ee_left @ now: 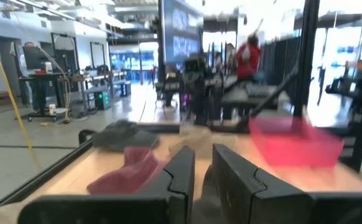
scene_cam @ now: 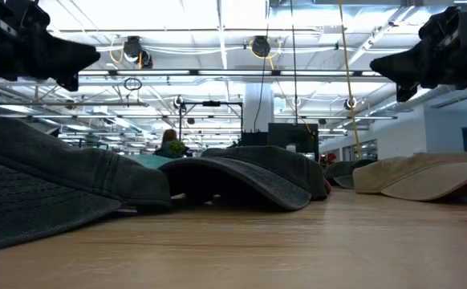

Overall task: Pick & Place hat
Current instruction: Put the bottom brown cap into the pink bin

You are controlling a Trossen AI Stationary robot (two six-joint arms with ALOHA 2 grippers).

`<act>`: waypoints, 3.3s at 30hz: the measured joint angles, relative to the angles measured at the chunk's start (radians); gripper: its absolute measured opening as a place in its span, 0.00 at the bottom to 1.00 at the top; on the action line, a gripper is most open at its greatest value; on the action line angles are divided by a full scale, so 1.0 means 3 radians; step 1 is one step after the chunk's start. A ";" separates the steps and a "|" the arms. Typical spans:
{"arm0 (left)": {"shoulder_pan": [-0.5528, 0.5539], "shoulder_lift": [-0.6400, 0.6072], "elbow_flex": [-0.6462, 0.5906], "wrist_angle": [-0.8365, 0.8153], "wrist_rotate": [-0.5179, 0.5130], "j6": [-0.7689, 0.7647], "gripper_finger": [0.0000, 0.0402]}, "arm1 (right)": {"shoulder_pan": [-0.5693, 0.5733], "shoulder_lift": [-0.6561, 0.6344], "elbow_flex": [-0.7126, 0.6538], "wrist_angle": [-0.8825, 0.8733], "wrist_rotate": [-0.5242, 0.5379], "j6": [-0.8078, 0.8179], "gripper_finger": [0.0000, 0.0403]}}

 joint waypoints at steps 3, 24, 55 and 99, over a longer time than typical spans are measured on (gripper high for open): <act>0.0000 0.0000 0.0000 0.0157 0.0001 -0.0266 0.16 | 0.0000 0.0000 -0.0001 0.0100 0.0001 0.0499 0.00; -0.0001 0.0005 0.0000 0.0301 0.0179 -0.1033 0.16 | 0.0000 0.0098 0.0102 0.0239 -0.0089 0.0592 0.01; -0.0003 0.0009 0.0000 0.0122 0.0131 -0.1173 0.16 | 0.0092 0.2201 0.1535 -0.1451 -0.0181 -0.0049 0.31; -0.0327 0.0945 0.0001 0.0807 0.0027 -0.0908 0.16 | 0.0631 0.2937 0.2209 -0.3037 0.0174 0.0297 0.53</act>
